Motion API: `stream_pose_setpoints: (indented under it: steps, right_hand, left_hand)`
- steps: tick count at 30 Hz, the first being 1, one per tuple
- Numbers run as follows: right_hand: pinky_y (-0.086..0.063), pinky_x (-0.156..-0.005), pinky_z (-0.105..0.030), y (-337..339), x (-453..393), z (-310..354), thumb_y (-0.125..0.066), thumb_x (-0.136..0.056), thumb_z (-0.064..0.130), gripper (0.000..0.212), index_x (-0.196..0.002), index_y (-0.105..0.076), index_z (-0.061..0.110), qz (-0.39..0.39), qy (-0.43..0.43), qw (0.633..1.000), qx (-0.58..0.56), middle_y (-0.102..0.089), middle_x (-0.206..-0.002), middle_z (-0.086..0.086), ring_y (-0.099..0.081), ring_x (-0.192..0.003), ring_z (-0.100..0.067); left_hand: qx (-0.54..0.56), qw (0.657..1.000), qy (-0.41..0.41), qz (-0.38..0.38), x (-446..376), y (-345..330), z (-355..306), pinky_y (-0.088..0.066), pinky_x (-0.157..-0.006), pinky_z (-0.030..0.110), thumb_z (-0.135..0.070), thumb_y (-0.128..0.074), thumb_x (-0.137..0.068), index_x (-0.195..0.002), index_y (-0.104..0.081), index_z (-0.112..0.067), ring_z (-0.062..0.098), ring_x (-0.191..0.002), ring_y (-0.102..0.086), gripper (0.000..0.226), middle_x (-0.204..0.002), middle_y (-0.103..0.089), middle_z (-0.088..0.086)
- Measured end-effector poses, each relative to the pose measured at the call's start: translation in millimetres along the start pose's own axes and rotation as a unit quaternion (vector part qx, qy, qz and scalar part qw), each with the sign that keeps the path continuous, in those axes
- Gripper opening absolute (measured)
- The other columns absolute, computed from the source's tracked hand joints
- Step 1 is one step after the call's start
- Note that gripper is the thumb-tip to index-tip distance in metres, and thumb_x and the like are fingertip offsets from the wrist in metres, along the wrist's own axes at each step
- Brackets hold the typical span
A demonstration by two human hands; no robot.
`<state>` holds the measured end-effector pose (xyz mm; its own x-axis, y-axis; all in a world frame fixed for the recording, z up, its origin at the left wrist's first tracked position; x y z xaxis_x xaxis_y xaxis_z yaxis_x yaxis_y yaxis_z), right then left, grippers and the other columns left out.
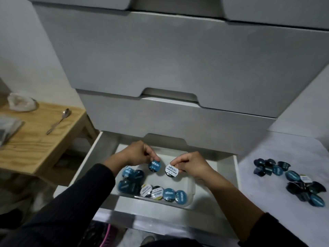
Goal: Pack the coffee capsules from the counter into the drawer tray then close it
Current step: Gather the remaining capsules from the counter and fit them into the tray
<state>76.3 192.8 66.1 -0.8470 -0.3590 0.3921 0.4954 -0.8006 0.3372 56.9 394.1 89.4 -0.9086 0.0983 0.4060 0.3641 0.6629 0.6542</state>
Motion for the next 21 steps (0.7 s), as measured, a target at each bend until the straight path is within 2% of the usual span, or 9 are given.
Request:
stream_pose_setpoints:
  steps: [4, 9, 14, 19, 21]
  right_hand:
    - [-0.058, -0.083, -0.037, -22, -15, -9, -0.062, -0.081, 0.001, 0.033, -0.061, -0.072, 0.025, -0.036, -0.048, 0.998, 0.027, -0.074, -0.081, -0.004, -0.069, -0.086, -0.024]
    - [-0.058, -0.081, -0.035, -34, -24, -16, -0.060, -0.082, -0.003, 0.023, -0.071, -0.073, 0.013, -0.044, -0.083, 0.996, 0.010, -0.070, -0.082, -0.012, -0.067, -0.082, -0.023]
    - [-0.058, -0.076, -0.033, -41, -29, -20, -0.059, -0.078, -0.006, 0.027, -0.069, -0.074, 0.014, -0.034, -0.094, 0.994, 0.036, -0.070, -0.076, -0.010, -0.064, -0.073, -0.022]
    - [-0.055, -0.059, -0.017, -41, -27, -19, -0.066, -0.075, -0.007, 0.011, -0.082, -0.072, -0.001, -0.006, -0.095, 0.995, 0.015, -0.066, -0.070, -0.010, -0.060, -0.061, -0.014]
    - [-0.051, -0.053, -0.013, -42, -26, -20, -0.065, -0.075, -0.008, 0.013, -0.087, -0.069, -0.007, 0.007, -0.094, 0.995, 0.013, -0.064, -0.069, -0.009, -0.058, -0.059, -0.012]
  left_hand:
    - [-0.019, 0.999, -0.008, 0.046, -18, -5, 24, -0.050, -0.090, 0.022, -0.009, -0.063, -0.084, -0.089, -0.075, -0.023, 0.005, -0.089, -0.064, 0.019, -0.098, -0.074, -0.003]
    - [-0.025, 0.997, -0.009, 0.073, -32, -12, 39, -0.047, -0.078, 0.018, -0.010, -0.059, -0.086, -0.089, -0.075, -0.023, 0.001, -0.078, -0.060, 0.021, -0.086, -0.070, -0.008]
    - [-0.035, 0.993, -0.013, 0.110, -37, -16, 51, -0.046, -0.082, 0.019, -0.010, -0.061, -0.084, -0.088, -0.075, -0.025, 0.004, -0.084, -0.060, 0.021, -0.087, -0.070, -0.009]
    - [-0.038, 0.990, -0.028, 0.132, -39, -20, 53, -0.048, -0.084, 0.020, -0.010, -0.065, -0.082, -0.086, -0.075, -0.026, 0.003, -0.083, -0.060, 0.019, -0.090, -0.072, -0.007]
    - [-0.032, 0.990, -0.030, 0.135, -39, -20, 52, -0.049, -0.088, 0.022, -0.011, -0.066, -0.081, -0.087, -0.075, -0.024, 0.005, -0.086, -0.061, 0.017, -0.090, -0.072, -0.006]
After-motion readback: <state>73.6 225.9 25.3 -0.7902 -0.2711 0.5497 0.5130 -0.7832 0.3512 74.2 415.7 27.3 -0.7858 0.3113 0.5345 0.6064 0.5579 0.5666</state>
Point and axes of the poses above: each hand's wrist, its own x-axis away from the middle knuckle, its own y-axis out of the back of the hand, z = x × y, the point moved 2 cm from there along -x, towards the middle knuckle
